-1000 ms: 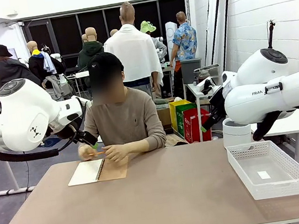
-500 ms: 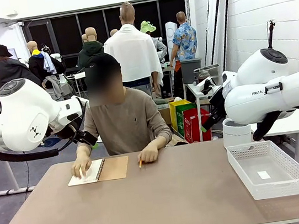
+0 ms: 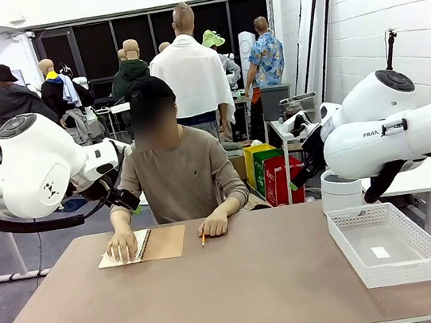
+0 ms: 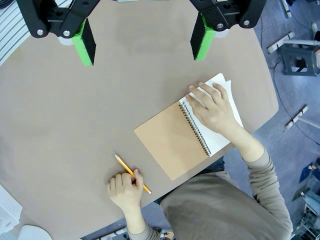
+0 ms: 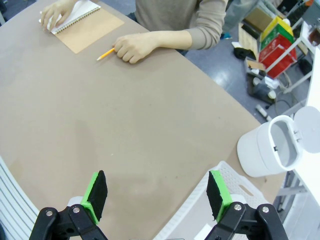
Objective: Sort the paper based on its condition.
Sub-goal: If a person hands you a paper, place it in the Organizing basket , and if it's crumpled, put it in the Trash can.
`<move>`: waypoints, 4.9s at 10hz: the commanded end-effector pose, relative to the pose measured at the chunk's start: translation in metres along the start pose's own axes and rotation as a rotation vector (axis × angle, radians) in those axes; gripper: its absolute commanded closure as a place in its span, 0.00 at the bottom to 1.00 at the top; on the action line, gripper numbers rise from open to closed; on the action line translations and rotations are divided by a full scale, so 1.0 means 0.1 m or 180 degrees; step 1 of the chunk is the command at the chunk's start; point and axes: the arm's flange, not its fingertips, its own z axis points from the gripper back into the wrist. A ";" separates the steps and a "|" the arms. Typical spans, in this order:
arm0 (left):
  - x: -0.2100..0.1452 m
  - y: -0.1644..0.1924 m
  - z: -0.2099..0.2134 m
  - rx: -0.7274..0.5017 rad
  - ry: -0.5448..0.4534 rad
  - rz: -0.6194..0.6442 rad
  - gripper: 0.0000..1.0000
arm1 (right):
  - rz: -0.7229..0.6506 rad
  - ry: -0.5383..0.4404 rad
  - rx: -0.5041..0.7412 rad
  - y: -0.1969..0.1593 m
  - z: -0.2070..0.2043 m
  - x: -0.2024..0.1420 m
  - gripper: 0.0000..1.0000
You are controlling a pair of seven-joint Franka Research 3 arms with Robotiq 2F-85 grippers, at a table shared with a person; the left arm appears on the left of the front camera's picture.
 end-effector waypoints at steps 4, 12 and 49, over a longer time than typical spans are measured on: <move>0.00 0.00 0.00 -0.0001 0.0000 -0.0003 0.00 | 0.0000 0.0000 0.0000 0.00 0.00 0.00 0.00; 0.00 0.00 0.00 -0.0001 0.0000 -0.0003 0.00 | 0.0000 0.0000 0.0000 0.00 0.00 0.00 0.00; 0.00 0.00 0.00 -0.0001 0.0000 -0.0003 0.00 | 0.0000 0.0000 0.0000 0.00 0.00 0.00 0.00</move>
